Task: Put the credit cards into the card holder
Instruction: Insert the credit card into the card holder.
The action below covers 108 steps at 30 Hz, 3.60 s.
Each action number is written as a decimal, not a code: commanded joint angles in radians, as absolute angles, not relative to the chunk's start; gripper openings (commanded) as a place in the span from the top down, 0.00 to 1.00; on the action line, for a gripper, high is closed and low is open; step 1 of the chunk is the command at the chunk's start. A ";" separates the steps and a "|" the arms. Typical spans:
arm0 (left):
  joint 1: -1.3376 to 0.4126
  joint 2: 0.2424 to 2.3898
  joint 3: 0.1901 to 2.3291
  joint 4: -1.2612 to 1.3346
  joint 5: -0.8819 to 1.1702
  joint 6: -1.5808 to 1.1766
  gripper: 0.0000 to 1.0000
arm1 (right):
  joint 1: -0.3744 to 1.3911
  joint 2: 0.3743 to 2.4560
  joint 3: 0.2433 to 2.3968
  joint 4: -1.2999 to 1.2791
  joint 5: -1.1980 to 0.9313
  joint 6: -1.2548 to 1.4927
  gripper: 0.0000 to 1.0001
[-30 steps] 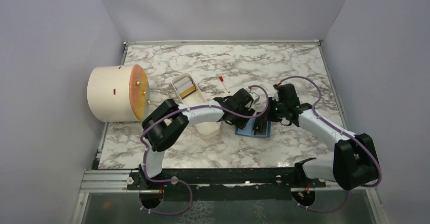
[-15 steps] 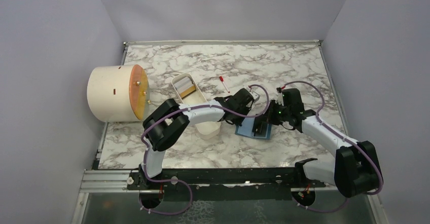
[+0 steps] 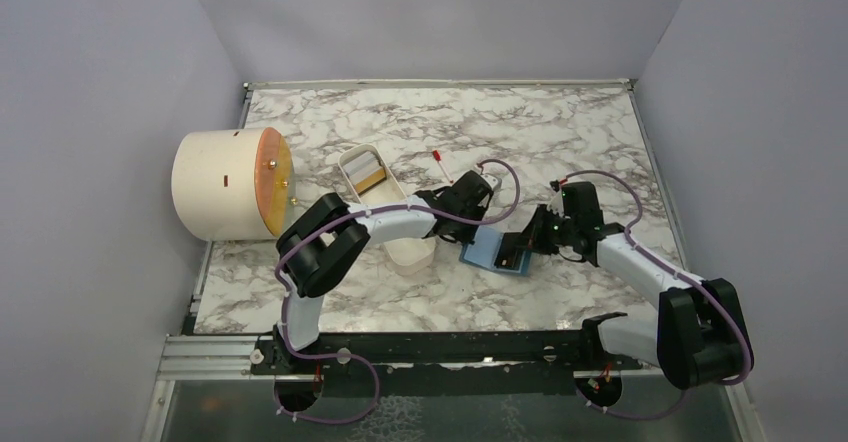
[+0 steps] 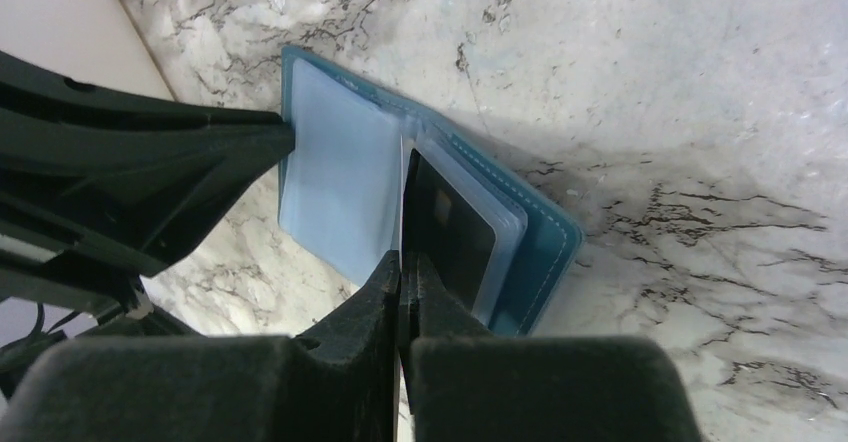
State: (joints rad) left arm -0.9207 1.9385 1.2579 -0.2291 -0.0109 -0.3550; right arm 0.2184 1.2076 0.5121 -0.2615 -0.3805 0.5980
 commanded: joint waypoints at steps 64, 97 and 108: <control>-0.883 2.002 1.254 -0.235 0.033 -0.395 1.00 | 0.021 1.531 0.496 -0.005 -0.812 0.544 0.99; -0.883 1.978 1.206 -0.228 0.009 -0.521 1.00 | 0.021 1.468 0.440 0.136 -0.741 0.592 0.99; -0.883 1.967 1.167 -0.186 0.013 -0.608 1.00 | 0.023 1.456 0.365 0.231 -0.779 0.646 0.99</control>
State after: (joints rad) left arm -0.8783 1.9396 1.2198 -0.1543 0.0185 -0.5575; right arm 0.0257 1.4567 0.3786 0.1844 -0.7799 0.6445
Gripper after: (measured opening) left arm 0.078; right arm 0.014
